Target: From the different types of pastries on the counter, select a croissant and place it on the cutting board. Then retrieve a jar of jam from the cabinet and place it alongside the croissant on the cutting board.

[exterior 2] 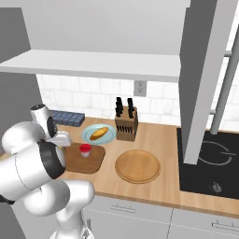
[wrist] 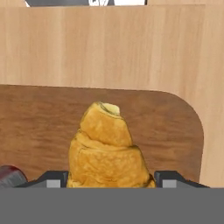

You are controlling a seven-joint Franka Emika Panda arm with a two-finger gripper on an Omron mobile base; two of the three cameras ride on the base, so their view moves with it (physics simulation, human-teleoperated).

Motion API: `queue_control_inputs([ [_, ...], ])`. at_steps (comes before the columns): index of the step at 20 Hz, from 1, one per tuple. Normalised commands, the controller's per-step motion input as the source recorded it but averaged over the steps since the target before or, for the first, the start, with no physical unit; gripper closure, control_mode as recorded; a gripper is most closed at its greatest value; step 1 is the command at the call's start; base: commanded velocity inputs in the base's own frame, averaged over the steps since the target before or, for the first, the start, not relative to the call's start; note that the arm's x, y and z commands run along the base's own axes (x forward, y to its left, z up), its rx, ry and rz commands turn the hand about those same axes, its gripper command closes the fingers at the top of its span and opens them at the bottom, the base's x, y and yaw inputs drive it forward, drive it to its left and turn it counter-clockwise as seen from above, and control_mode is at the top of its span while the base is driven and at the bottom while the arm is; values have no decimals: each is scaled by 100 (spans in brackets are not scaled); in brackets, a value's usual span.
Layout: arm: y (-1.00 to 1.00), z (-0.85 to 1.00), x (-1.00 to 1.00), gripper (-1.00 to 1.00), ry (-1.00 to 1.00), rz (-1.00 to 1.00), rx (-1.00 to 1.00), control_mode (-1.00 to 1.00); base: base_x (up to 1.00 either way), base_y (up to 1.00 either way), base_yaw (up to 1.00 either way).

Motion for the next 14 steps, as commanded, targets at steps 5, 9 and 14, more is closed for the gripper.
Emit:
queue_control_inputs([
  [5,-18,-31,10,100,0,5,3,-100,0,0,0],
  [9,0,-19,1,100,0,0,2,-100,0,0,0],
  [14,0,-23,0,100,0,0,0,-100,0,0,0],
])
